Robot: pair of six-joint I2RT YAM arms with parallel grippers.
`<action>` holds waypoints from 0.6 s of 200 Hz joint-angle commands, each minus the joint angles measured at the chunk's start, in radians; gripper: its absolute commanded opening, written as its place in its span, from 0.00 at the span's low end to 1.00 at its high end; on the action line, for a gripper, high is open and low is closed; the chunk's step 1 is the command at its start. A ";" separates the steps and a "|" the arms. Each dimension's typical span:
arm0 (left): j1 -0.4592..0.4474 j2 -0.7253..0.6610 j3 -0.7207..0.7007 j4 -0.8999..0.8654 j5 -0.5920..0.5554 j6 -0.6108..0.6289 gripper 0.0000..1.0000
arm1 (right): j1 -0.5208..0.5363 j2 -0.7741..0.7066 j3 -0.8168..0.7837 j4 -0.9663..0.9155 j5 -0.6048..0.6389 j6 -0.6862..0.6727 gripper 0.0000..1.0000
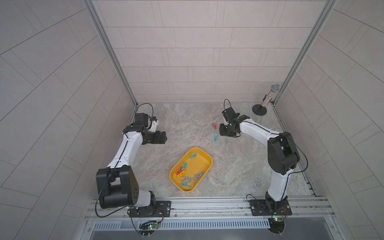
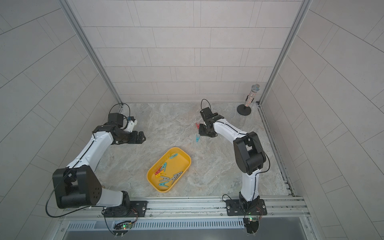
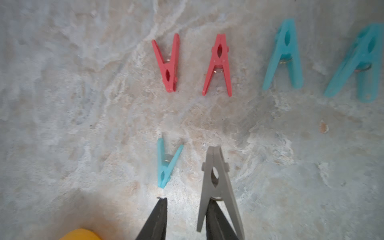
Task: Take the clothespins out of the storage box
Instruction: Place the clothespin at the center of the board.
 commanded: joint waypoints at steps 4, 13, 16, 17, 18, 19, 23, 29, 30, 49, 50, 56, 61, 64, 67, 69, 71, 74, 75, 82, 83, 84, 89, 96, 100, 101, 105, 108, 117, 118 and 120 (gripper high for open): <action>0.009 -0.009 0.003 -0.010 0.003 0.005 0.99 | 0.019 -0.093 -0.017 -0.033 -0.034 -0.030 0.35; 0.008 -0.009 0.003 -0.010 0.001 0.005 0.99 | 0.029 -0.126 -0.032 -0.023 -0.049 -0.044 0.35; 0.008 -0.009 0.003 -0.010 -0.001 0.005 0.99 | 0.032 -0.135 -0.036 -0.019 -0.052 -0.048 0.35; 0.008 -0.009 0.003 -0.010 -0.001 0.005 0.99 | 0.034 -0.138 -0.038 -0.018 -0.053 -0.048 0.35; 0.008 -0.008 0.003 -0.010 0.000 0.005 0.99 | 0.036 -0.145 -0.042 -0.015 -0.055 -0.053 0.35; 0.009 -0.008 0.002 -0.010 -0.002 0.005 0.99 | 0.038 -0.149 -0.043 -0.014 -0.055 -0.055 0.35; 0.008 -0.006 0.003 -0.009 -0.001 0.005 0.99 | 0.046 -0.169 -0.053 -0.007 -0.056 -0.064 0.35; 0.009 -0.006 0.003 -0.010 -0.002 0.006 0.99 | 0.054 -0.190 -0.066 0.004 -0.057 -0.077 0.35; 0.009 -0.006 0.003 -0.010 -0.002 0.006 0.99 | 0.059 -0.198 -0.071 0.008 -0.057 -0.082 0.35; 0.009 -0.004 0.002 -0.010 -0.004 0.006 0.99 | 0.107 -0.269 -0.112 0.049 -0.055 -0.146 0.36; 0.009 -0.004 0.003 -0.010 -0.004 0.006 1.00 | 0.114 -0.276 -0.115 0.053 -0.053 -0.154 0.36; 0.009 -0.003 0.003 -0.010 -0.004 0.006 0.99 | 0.133 -0.292 -0.126 0.062 -0.046 -0.173 0.36; 0.008 -0.004 0.002 -0.009 -0.004 0.006 0.99 | 0.154 -0.308 -0.135 0.073 -0.033 -0.195 0.36; 0.008 -0.004 0.001 -0.009 -0.006 0.006 0.99 | 0.168 -0.316 -0.140 0.077 -0.028 -0.207 0.36; 0.008 -0.004 0.001 -0.010 -0.006 0.006 0.99 | 0.182 -0.324 -0.145 0.082 -0.022 -0.221 0.36; 0.007 -0.004 0.001 -0.010 -0.006 0.006 0.99 | 0.191 -0.329 -0.149 0.086 -0.016 -0.231 0.36; 0.008 -0.004 0.001 -0.010 -0.006 0.006 0.99 | 0.207 -0.334 -0.154 0.090 -0.008 -0.242 0.36; 0.008 -0.004 0.002 -0.010 -0.006 0.006 0.99 | 0.216 -0.337 -0.157 0.093 -0.002 -0.252 0.36; 0.009 -0.004 0.003 -0.010 -0.006 0.006 0.99 | 0.222 -0.340 -0.159 0.094 0.000 -0.257 0.36; 0.010 -0.005 0.003 -0.010 -0.006 0.006 0.99 | 0.258 -0.351 -0.167 0.100 0.019 -0.288 0.36; 0.010 -0.005 0.003 -0.010 -0.006 0.006 0.99 | 0.264 -0.352 -0.167 0.100 0.021 -0.293 0.36; 0.010 -0.004 0.003 -0.010 -0.006 0.006 0.99 | 0.270 -0.353 -0.167 0.100 0.023 -0.297 0.36; 0.011 -0.006 0.003 -0.011 -0.005 0.006 0.99 | 0.299 -0.356 -0.171 0.103 0.029 -0.325 0.36; 0.012 -0.007 0.002 -0.010 -0.007 0.006 0.99 | 0.345 -0.358 -0.171 0.099 0.047 -0.361 0.36; 0.012 -0.008 0.003 -0.010 -0.007 0.006 0.99 | 0.371 -0.358 -0.171 0.099 0.063 -0.381 0.36; 0.012 -0.008 0.002 -0.011 -0.006 0.006 0.99 | 0.377 -0.358 -0.171 0.099 0.068 -0.386 0.36; 0.013 -0.009 0.001 -0.010 -0.007 0.006 0.99 | 0.404 -0.357 -0.172 0.100 0.087 -0.404 0.36; 0.014 -0.010 0.001 -0.011 -0.008 0.006 0.99 | 0.425 -0.355 -0.173 0.101 0.100 -0.415 0.36; 0.016 -0.010 0.001 -0.010 -0.006 0.006 0.99 | 0.479 -0.349 -0.178 0.114 0.137 -0.448 0.36; 0.017 -0.009 0.001 -0.010 -0.006 0.006 0.99 | 0.483 -0.348 -0.179 0.115 0.139 -0.451 0.36; 0.016 -0.010 0.001 -0.011 -0.007 0.005 0.99 | 0.494 -0.346 -0.181 0.118 0.144 -0.457 0.36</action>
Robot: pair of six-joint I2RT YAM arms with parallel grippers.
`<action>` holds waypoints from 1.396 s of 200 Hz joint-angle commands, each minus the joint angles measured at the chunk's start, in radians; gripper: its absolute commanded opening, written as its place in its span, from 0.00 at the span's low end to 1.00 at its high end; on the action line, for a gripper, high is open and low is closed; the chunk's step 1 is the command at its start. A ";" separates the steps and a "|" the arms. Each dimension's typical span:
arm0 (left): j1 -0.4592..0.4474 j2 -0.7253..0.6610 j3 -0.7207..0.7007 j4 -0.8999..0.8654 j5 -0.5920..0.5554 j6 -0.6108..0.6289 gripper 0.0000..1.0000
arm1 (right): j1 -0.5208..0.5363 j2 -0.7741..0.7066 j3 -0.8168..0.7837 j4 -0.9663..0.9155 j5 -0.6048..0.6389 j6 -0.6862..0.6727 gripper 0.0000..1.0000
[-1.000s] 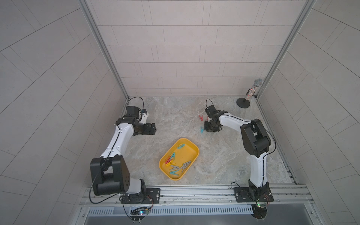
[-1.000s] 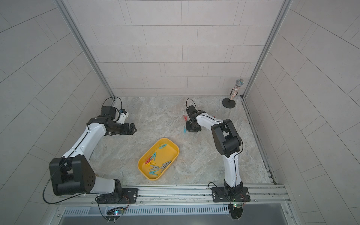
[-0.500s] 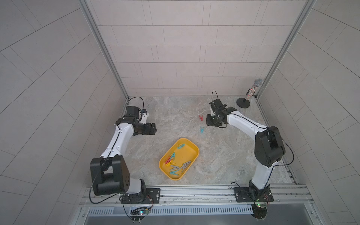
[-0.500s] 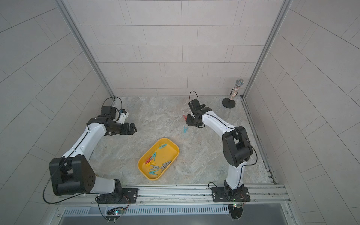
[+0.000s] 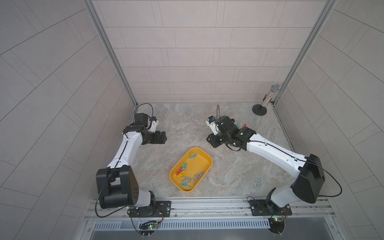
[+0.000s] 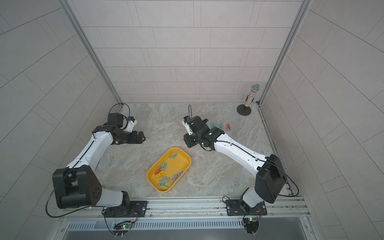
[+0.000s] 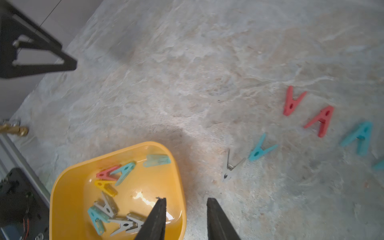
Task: Take the clothespins out of the storage box
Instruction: Place the clothespin at the center of the board, then move the storage box to the center of the board.
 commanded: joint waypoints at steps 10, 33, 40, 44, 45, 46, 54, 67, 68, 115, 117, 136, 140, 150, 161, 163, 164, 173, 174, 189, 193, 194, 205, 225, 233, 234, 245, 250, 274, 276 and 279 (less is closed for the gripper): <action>0.012 -0.010 0.002 -0.011 -0.005 0.006 0.99 | 0.148 0.011 -0.027 0.043 0.126 -0.168 0.36; 0.019 -0.010 0.001 -0.010 -0.005 0.005 0.99 | 0.196 0.046 -0.035 0.083 0.131 -0.166 0.35; 0.020 -0.011 0.001 -0.010 -0.003 0.005 0.99 | 0.204 0.057 -0.037 0.094 0.129 -0.162 0.35; 0.020 -0.011 0.002 -0.011 -0.002 0.005 0.99 | 0.208 0.063 -0.035 0.098 0.126 -0.159 0.35; 0.020 -0.011 0.002 -0.011 -0.003 0.005 0.99 | 0.208 0.063 -0.035 0.098 0.126 -0.159 0.35; 0.020 -0.012 0.002 -0.010 -0.002 0.005 0.99 | 0.210 0.065 -0.035 0.100 0.125 -0.158 0.35; 0.020 -0.011 0.001 -0.010 -0.003 0.004 0.99 | 0.216 0.076 -0.034 0.107 0.122 -0.154 0.35; 0.021 -0.011 0.001 -0.009 -0.002 0.006 0.99 | 0.224 0.094 -0.027 0.109 0.122 -0.148 0.35; 0.022 -0.012 0.000 -0.010 -0.003 0.006 0.99 | 0.224 0.095 -0.026 0.108 0.122 -0.147 0.35; 0.025 -0.012 0.001 -0.011 -0.006 0.004 0.99 | 0.220 0.083 -0.023 0.102 0.204 -0.083 0.35; 0.026 -0.012 0.000 -0.011 -0.005 0.005 0.99 | 0.218 0.081 -0.022 0.101 0.206 -0.079 0.35; 0.026 -0.012 0.000 -0.008 -0.004 0.005 0.99 | 0.179 0.061 -0.032 0.101 0.203 -0.032 0.34; 0.026 -0.012 0.001 -0.008 -0.004 0.005 0.99 | 0.167 0.056 -0.036 0.099 0.200 -0.019 0.35; 0.026 -0.009 0.000 -0.008 -0.003 0.005 0.99 | 0.128 0.045 -0.047 0.095 0.183 0.018 0.34; 0.026 -0.007 0.000 -0.007 0.000 0.005 0.99 | 0.077 0.038 -0.060 0.084 0.164 0.066 0.35; 0.026 -0.006 0.000 -0.008 0.001 0.005 0.99 | 0.066 0.038 -0.061 0.081 0.160 0.076 0.35; 0.026 -0.007 0.000 -0.008 0.000 0.006 0.99 | 0.061 0.037 -0.063 0.080 0.158 0.080 0.35; 0.026 -0.006 0.000 -0.008 0.001 0.006 0.99 | 0.019 0.036 -0.072 0.073 0.136 0.114 0.35; 0.026 -0.005 0.001 -0.008 0.001 0.006 0.99 | 0.013 0.036 -0.074 0.073 0.133 0.119 0.35; 0.026 -0.005 0.000 -0.008 0.002 0.005 0.99 | -0.045 0.036 -0.088 0.063 0.105 0.161 0.35; 0.026 -0.006 0.000 -0.008 0.003 0.006 0.99 | -0.058 0.035 -0.092 0.063 0.098 0.170 0.35; 0.026 -0.006 0.000 -0.008 0.002 0.005 0.99 | -0.062 0.035 -0.093 0.064 0.097 0.174 0.35; 0.026 -0.006 -0.001 -0.008 0.003 0.005 0.99 | -0.095 0.036 -0.102 0.060 0.068 0.192 0.35; 0.026 -0.009 0.000 -0.007 0.002 0.005 0.99 | -0.140 0.037 -0.112 0.054 0.037 0.215 0.35; 0.026 -0.008 -0.001 -0.008 0.001 0.005 0.99 | -0.149 0.037 -0.112 0.050 0.031 0.222 0.34; 0.026 -0.009 -0.002 -0.008 0.000 0.005 0.99 | -0.150 0.037 -0.113 0.050 0.031 0.222 0.34; 0.026 -0.006 -0.002 -0.008 0.000 0.006 0.99 | -0.161 0.039 -0.112 0.042 0.022 0.226 0.35; 0.026 -0.004 -0.002 -0.007 0.001 0.006 0.99 | -0.166 0.038 -0.112 0.039 0.020 0.227 0.35; 0.026 -0.004 -0.002 -0.007 0.002 0.006 0.99 | -0.196 0.035 -0.124 0.038 0.000 0.247 0.35; 0.026 -0.004 -0.002 -0.006 0.001 0.007 0.99 | -0.198 0.035 -0.126 0.038 -0.003 0.250 0.35; 0.026 -0.004 -0.001 -0.007 0.002 0.006 0.99 | -0.203 0.034 -0.127 0.038 -0.008 0.251 0.35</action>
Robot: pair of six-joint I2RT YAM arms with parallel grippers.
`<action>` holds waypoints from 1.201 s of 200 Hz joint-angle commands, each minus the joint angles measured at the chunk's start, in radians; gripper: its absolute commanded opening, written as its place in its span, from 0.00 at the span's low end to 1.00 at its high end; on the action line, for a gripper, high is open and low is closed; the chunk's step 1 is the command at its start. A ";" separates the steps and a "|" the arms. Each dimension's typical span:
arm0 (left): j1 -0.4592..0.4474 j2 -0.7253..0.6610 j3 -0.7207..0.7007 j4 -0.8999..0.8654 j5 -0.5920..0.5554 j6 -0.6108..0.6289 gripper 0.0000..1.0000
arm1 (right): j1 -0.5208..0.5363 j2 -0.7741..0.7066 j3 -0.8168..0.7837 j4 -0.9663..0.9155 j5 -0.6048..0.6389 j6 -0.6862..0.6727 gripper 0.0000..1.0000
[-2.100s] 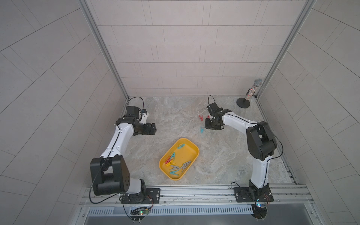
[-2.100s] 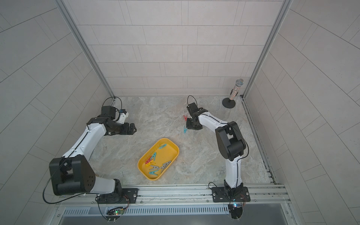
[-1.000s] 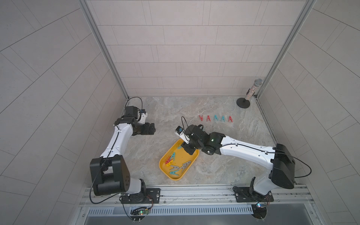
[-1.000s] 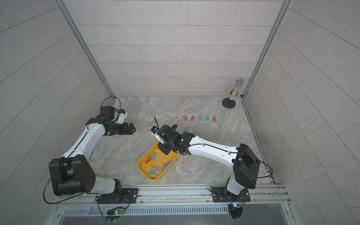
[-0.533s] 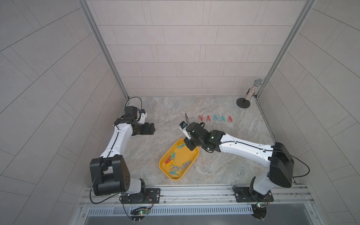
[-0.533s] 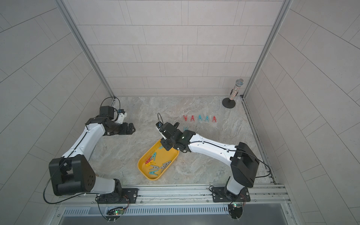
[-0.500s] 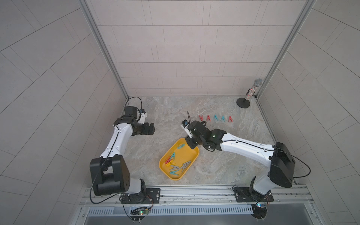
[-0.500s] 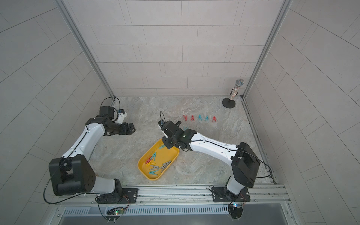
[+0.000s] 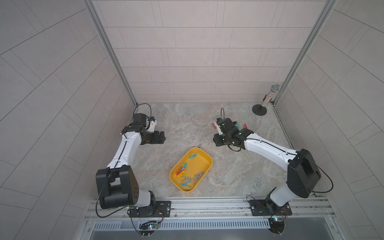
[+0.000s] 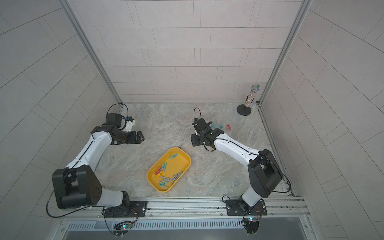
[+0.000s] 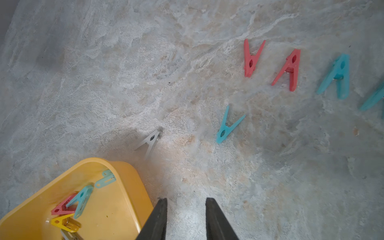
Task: Take the clothespins out of the storage box
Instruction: Move the storage box to the center of the board.
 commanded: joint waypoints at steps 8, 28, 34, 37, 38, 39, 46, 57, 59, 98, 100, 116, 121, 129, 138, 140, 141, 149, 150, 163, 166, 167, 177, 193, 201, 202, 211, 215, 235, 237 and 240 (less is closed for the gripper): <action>0.006 -0.003 -0.002 -0.007 0.003 0.006 0.99 | -0.036 -0.024 -0.018 -0.029 -0.043 0.044 0.35; 0.005 0.000 -0.002 -0.008 0.006 0.006 0.99 | -0.049 -0.024 -0.024 -0.029 -0.048 0.050 0.35; 0.006 -0.001 -0.002 -0.008 0.006 0.008 0.99 | -0.049 -0.023 -0.026 -0.029 -0.051 0.052 0.35; 0.006 0.001 -0.003 -0.008 0.007 0.008 0.99 | -0.049 -0.022 -0.026 -0.029 -0.052 0.052 0.35; 0.005 0.001 -0.003 -0.008 0.008 0.008 0.99 | -0.049 -0.022 -0.026 -0.029 -0.052 0.052 0.35; 0.005 0.001 -0.003 -0.008 0.008 0.008 0.99 | -0.049 -0.021 -0.027 -0.029 -0.053 0.052 0.35; 0.005 0.003 -0.003 -0.008 0.011 0.010 0.99 | -0.049 -0.018 -0.027 -0.029 -0.059 0.050 0.35; 0.005 0.009 -0.003 -0.012 0.020 0.015 0.99 | -0.049 -0.008 -0.025 -0.028 -0.072 0.050 0.35; 0.005 0.012 -0.002 -0.012 0.021 0.016 0.99 | -0.049 -0.006 -0.025 -0.030 -0.074 0.050 0.35; 0.005 0.031 0.012 -0.039 0.006 0.073 0.97 | -0.043 0.038 -0.029 -0.035 -0.148 0.040 0.35; 0.005 0.030 0.014 -0.043 0.000 0.077 0.97 | -0.042 0.041 -0.030 -0.035 -0.151 0.037 0.35; 0.006 0.031 0.018 -0.064 -0.023 0.126 0.97 | -0.030 0.054 -0.033 -0.044 -0.169 0.012 0.35; 0.005 0.030 0.018 -0.071 -0.023 0.144 0.97 | -0.026 0.059 -0.030 -0.050 -0.178 0.003 0.36; 0.005 0.033 0.020 -0.092 -0.019 0.170 0.97 | -0.018 0.068 -0.023 -0.056 -0.198 -0.018 0.36; 0.005 0.039 0.021 -0.116 -0.017 0.196 0.97 | -0.006 0.080 -0.012 -0.072 -0.209 -0.041 0.36; 0.005 0.040 0.019 -0.120 -0.018 0.200 0.97 | -0.001 0.082 -0.010 -0.075 -0.208 -0.046 0.36; 0.005 0.042 0.019 -0.122 -0.020 0.202 0.97 | 0.000 0.083 -0.009 -0.078 -0.207 -0.049 0.36; 0.005 0.046 0.014 -0.131 -0.029 0.208 0.97 | 0.012 0.095 0.001 -0.091 -0.205 -0.066 0.36; 0.005 0.048 0.013 -0.131 -0.030 0.209 0.97 | 0.014 0.097 0.003 -0.093 -0.205 -0.067 0.36; 0.005 0.053 -0.007 -0.123 -0.061 0.195 0.96 | 0.026 0.114 0.018 -0.116 -0.199 -0.085 0.36; 0.006 0.054 -0.014 -0.116 -0.069 0.190 0.96 | 0.028 0.117 0.019 -0.119 -0.199 -0.088 0.36; 0.005 0.053 -0.016 -0.114 -0.072 0.188 0.96 | 0.029 0.119 0.020 -0.120 -0.199 -0.087 0.36; 0.005 0.052 -0.041 -0.080 -0.105 0.163 0.96 | 0.035 0.131 0.025 -0.127 -0.206 -0.094 0.36; 0.005 0.052 -0.071 -0.026 -0.149 0.110 0.96 | 0.054 0.160 0.038 -0.140 -0.234 -0.115 0.36; 0.005 0.055 -0.078 -0.009 -0.165 0.094 0.96 | 0.067 0.176 0.050 -0.148 -0.247 -0.126 0.36; 0.006 0.056 -0.078 -0.006 -0.167 0.092 0.96 | 0.068 0.179 0.051 -0.148 -0.250 -0.126 0.36; 0.005 0.058 -0.084 0.006 -0.191 0.084 0.96 | 0.081 0.200 0.069 -0.156 -0.260 -0.136 0.36; 0.006 0.059 -0.086 0.011 -0.203 0.081 0.96 | 0.089 0.208 0.077 -0.158 -0.264 -0.136 0.36; 0.005 0.071 -0.103 0.024 -0.218 0.072 0.96 | 0.112 0.251 0.126 -0.164 -0.286 -0.136 0.36; 0.005 0.073 -0.104 0.024 -0.214 0.072 0.96 | 0.113 0.255 0.131 -0.164 -0.288 -0.134 0.36; 0.005 0.075 -0.106 0.025 -0.208 0.074 0.96 | 0.116 0.260 0.138 -0.163 -0.291 -0.132 0.36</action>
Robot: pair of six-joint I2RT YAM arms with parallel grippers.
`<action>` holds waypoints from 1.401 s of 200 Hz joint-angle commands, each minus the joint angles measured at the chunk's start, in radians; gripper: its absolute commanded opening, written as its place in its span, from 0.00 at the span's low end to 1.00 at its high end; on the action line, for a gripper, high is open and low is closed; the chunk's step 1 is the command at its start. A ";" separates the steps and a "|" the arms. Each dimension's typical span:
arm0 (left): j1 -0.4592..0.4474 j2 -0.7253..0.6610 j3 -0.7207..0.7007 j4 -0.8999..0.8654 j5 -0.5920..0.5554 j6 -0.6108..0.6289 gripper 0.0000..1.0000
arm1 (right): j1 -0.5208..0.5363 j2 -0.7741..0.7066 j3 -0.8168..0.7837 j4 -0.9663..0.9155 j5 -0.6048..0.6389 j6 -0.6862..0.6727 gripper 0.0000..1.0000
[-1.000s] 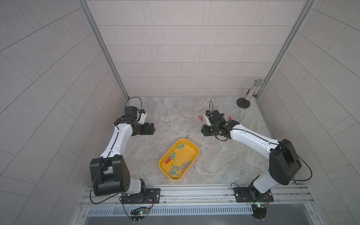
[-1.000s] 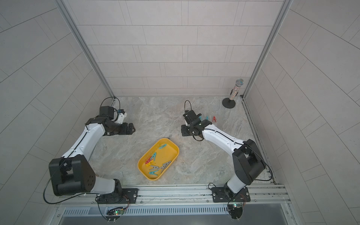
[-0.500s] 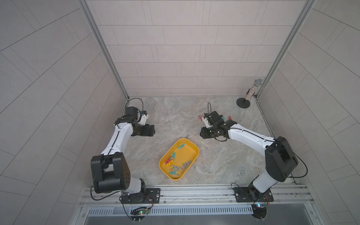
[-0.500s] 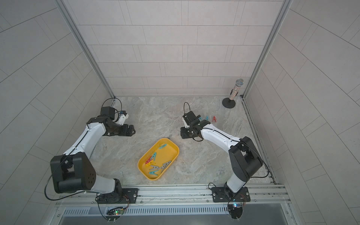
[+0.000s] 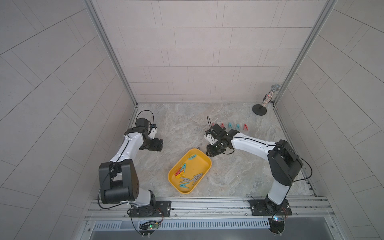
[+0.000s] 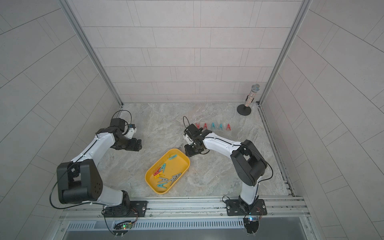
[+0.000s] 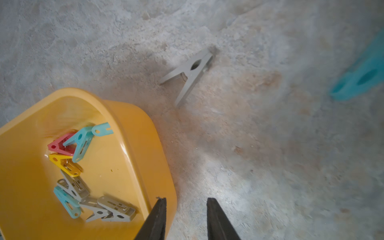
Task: Take the clothespins out of the storage box
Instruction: Move the storage box to the center of the board, then pick up the clothespin from the center of the board.
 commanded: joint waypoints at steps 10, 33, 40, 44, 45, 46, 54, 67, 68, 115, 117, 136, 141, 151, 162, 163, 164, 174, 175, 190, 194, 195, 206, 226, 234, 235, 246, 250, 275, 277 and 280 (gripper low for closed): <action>0.004 0.032 -0.025 0.027 -0.025 -0.025 0.96 | 0.039 0.053 0.087 -0.034 -0.049 -0.017 0.36; 0.002 0.042 -0.020 0.020 -0.007 -0.022 0.96 | 0.049 0.093 0.158 -0.045 -0.049 -0.012 0.36; -0.001 0.041 -0.019 0.019 0.003 -0.021 0.95 | 0.049 0.098 0.171 -0.046 -0.044 -0.010 0.36; -0.001 0.041 -0.019 0.017 0.007 -0.020 0.96 | 0.048 0.099 0.176 -0.049 -0.035 -0.010 0.36; -0.002 0.041 -0.019 0.017 0.008 -0.019 0.95 | 0.048 0.098 0.177 -0.050 -0.033 -0.010 0.36; -0.002 0.040 -0.019 0.017 0.008 -0.019 0.96 | 0.048 0.098 0.178 -0.049 -0.031 -0.009 0.36; -0.007 0.040 -0.019 0.017 0.014 -0.018 0.95 | 0.046 0.096 0.185 -0.054 -0.007 -0.009 0.36; -0.013 0.040 -0.022 0.017 0.015 -0.014 0.96 | 0.040 0.087 0.188 -0.057 0.003 -0.013 0.37; -0.014 0.040 -0.022 0.017 0.016 -0.014 0.96 | 0.040 0.087 0.188 -0.058 0.001 -0.014 0.37; -0.022 0.052 -0.019 0.019 0.018 -0.015 0.95 | 0.029 0.091 0.194 -0.074 0.045 0.007 0.37; -0.022 0.051 -0.020 0.019 0.019 -0.015 0.95 | 0.028 0.095 0.197 -0.074 0.046 0.013 0.37; -0.022 0.045 -0.018 0.021 0.017 -0.017 0.95 | 0.020 0.134 0.238 -0.079 0.068 0.081 0.48; -0.023 0.044 -0.018 0.022 0.015 -0.018 0.95 | 0.020 0.147 0.250 -0.079 0.073 0.094 0.50; -0.022 0.039 -0.018 0.025 0.013 -0.021 0.95 | 0.020 0.175 0.279 -0.082 0.079 0.117 0.52; -0.022 0.032 -0.018 0.026 0.004 -0.022 0.95 | 0.020 0.207 0.312 -0.088 0.091 0.133 0.52; -0.022 0.032 -0.018 0.027 0.003 -0.022 0.95 | 0.020 0.210 0.314 -0.088 0.092 0.134 0.52; -0.022 0.031 -0.018 0.027 0.003 -0.022 0.95 | 0.020 0.214 0.317 -0.090 0.095 0.135 0.52; -0.023 0.026 -0.019 0.028 -0.003 -0.024 0.95 | 0.020 0.241 0.347 -0.098 0.110 0.144 0.50; -0.023 0.026 -0.019 0.028 -0.003 -0.024 0.95 | 0.020 0.244 0.350 -0.101 0.112 0.144 0.50; -0.022 0.021 -0.021 0.028 -0.004 -0.024 0.95 | 0.020 0.276 0.384 -0.110 0.145 0.152 0.46; -0.021 0.020 -0.022 0.028 -0.004 -0.024 0.95 | 0.020 0.282 0.391 -0.111 0.155 0.154 0.45; -0.022 0.020 -0.021 0.028 -0.003 -0.024 0.95 | 0.020 0.284 0.392 -0.111 0.158 0.155 0.45; -0.021 0.015 -0.021 0.029 0.002 -0.024 0.95 | 0.020 0.304 0.411 -0.117 0.176 0.159 0.44; -0.022 0.016 -0.019 0.028 0.007 -0.025 0.95 | 0.018 0.341 0.447 -0.140 0.191 0.163 0.43; -0.022 0.014 -0.018 0.028 0.009 -0.024 0.95 | 0.020 0.350 0.452 -0.143 0.197 0.167 0.43; -0.022 0.014 -0.018 0.028 0.009 -0.025 0.95 | 0.019 0.351 0.452 -0.143 0.197 0.167 0.43; -0.022 0.011 -0.021 0.028 0.012 -0.025 0.95 | 0.018 0.358 0.453 -0.145 0.208 0.173 0.43; -0.023 0.010 -0.021 0.029 0.013 -0.025 0.95 | 0.018 0.361 0.451 -0.146 0.214 0.173 0.43; -0.023 0.013 -0.020 0.027 0.021 -0.024 0.95 | 0.017 0.378 0.447 -0.148 0.233 0.174 0.43; -0.022 0.014 -0.020 0.026 0.022 -0.025 0.95 | 0.017 0.380 0.447 -0.148 0.233 0.174 0.42; -0.022 0.014 -0.020 0.027 0.021 -0.025 0.95 | 0.017 0.382 0.446 -0.149 0.233 0.173 0.42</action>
